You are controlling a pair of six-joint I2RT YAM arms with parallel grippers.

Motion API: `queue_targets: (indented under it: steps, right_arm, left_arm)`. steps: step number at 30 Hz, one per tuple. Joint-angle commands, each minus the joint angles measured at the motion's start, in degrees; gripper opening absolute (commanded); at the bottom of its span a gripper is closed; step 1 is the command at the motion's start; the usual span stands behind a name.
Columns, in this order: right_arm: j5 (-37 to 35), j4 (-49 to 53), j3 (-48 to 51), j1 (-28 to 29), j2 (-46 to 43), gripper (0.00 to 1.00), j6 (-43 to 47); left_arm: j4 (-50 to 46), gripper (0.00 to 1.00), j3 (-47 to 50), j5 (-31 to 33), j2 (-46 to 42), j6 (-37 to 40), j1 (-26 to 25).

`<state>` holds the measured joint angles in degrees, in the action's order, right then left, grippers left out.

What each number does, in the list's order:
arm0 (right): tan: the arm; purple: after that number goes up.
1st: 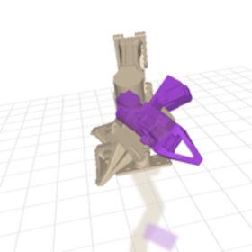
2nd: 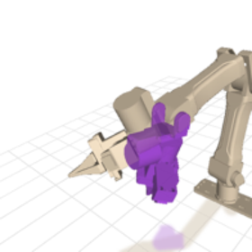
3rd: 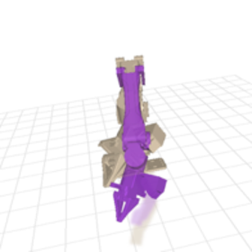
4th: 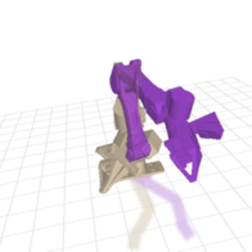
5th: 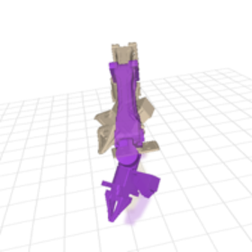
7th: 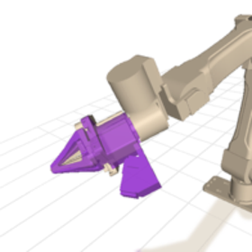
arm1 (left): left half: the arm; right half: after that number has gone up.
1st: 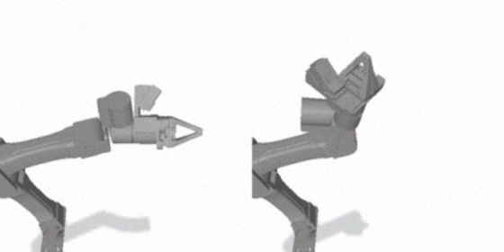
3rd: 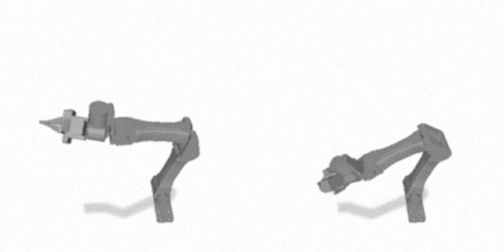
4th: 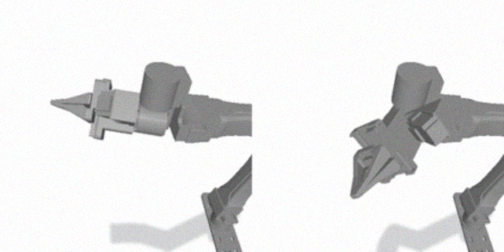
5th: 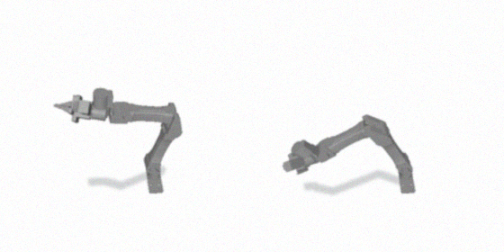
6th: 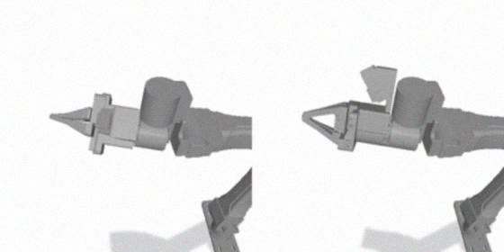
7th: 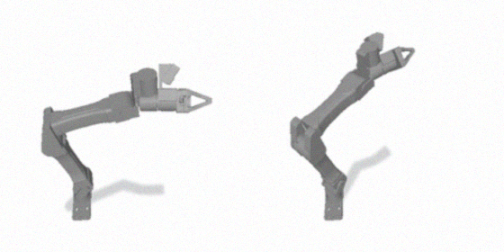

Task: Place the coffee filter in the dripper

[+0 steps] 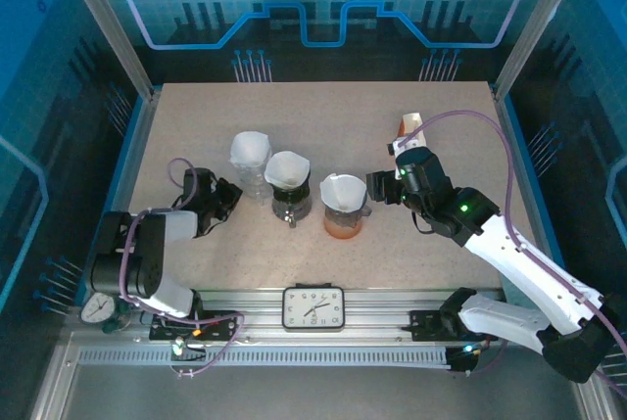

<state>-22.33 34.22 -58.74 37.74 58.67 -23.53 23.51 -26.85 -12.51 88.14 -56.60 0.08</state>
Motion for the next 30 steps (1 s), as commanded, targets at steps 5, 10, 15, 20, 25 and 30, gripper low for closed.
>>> queue_targets:
  steps: [5,10,15,20,25,30]
  right_arm:
    - [-1.38,-0.03,1.16,-1.09,-0.15,0.74,0.46]
    - [-1.34,-0.19,1.61,-1.36,0.17,0.74,0.38]
    - [-1.11,-0.37,1.68,-1.5,0.74,0.74,0.28]
    - [-1.07,-0.47,1.82,-1.74,1.21,0.74,0.39]
    - [-1.2,-0.38,2.08,-1.85,1.27,0.74,0.43]
    - [-1.24,-0.45,2.34,-2.23,1.44,0.74,0.5]
  left_arm:
    - [5.0,0.0,-3.23,-0.85,4.59,-1.53,-1.48]
    - [5.84,0.0,-6.17,-1.46,7.8,-1.59,-2.47]
    - [6.46,0.0,-9.01,-1.66,10.66,-1.76,-3.3]
    - [7.05,0.0,-12.49,-2.26,13.73,-1.64,-5.12]
    - [7.19,0.0,-16.57,-3.95,17.24,-1.6,-6.26]
    - [7.25,0.0,-19.71,-5.48,19.71,-1.24,-7.39]
